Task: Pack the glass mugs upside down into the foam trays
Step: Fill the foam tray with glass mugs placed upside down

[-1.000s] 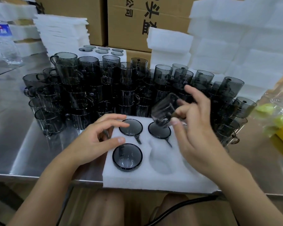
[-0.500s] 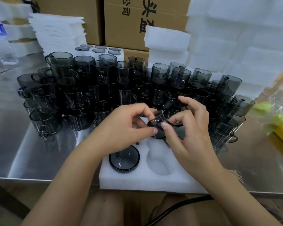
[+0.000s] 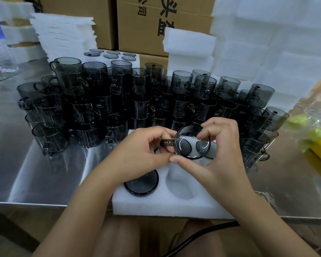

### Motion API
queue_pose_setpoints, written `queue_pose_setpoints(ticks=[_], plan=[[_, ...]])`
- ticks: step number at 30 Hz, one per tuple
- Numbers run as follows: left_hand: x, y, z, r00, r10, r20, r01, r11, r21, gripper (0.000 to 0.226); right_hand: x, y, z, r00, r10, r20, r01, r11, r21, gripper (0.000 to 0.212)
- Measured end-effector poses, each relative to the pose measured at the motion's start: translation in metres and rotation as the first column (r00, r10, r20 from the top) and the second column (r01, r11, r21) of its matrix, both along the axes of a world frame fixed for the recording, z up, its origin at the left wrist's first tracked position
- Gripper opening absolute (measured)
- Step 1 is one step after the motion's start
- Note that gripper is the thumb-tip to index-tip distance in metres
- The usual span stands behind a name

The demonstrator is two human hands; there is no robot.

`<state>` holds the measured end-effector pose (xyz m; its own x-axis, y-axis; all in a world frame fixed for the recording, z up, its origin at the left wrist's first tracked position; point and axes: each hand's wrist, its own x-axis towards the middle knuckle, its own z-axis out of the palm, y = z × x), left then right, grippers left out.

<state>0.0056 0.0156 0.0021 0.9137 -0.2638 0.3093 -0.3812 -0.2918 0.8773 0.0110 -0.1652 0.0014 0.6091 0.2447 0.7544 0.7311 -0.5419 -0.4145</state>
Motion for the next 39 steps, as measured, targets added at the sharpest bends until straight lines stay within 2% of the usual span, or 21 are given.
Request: queue_pose_setpoints(ticks=[6,16,30,33,36,39], plan=[[0.012,-0.006,0.003,0.999,0.04,0.01,-0.04,0.997,0.068,0.018,0.014,-0.005,0.002,0.999,0.034,-0.008,-0.034,0.999,0.003,0.059],[0.028,-0.015,0.008,0.999,0.042,0.023,-0.042,0.998,0.043,0.036,0.035,-0.013,0.003,1.0,0.0,0.009,0.0,1.0,-0.016,0.06],[0.034,-0.026,0.007,0.999,0.032,-0.003,-0.032,0.999,0.009,0.022,0.045,-0.021,0.007,1.0,0.0,0.004,0.0,1.0,-0.03,0.056],[0.034,-0.025,0.006,0.999,0.033,-0.015,-0.033,0.999,0.002,0.019,0.042,-0.021,0.007,0.999,0.021,-0.031,-0.022,0.999,-0.03,0.062],[0.035,-0.021,0.004,0.999,0.041,-0.005,-0.041,0.999,0.0,0.032,0.038,-0.022,0.008,0.994,0.064,-0.087,-0.066,0.998,-0.024,0.06],[0.034,-0.02,0.004,1.0,0.024,-0.007,-0.024,1.0,-0.017,0.034,0.034,-0.026,0.008,0.985,0.096,-0.145,-0.103,0.994,-0.041,0.065]])
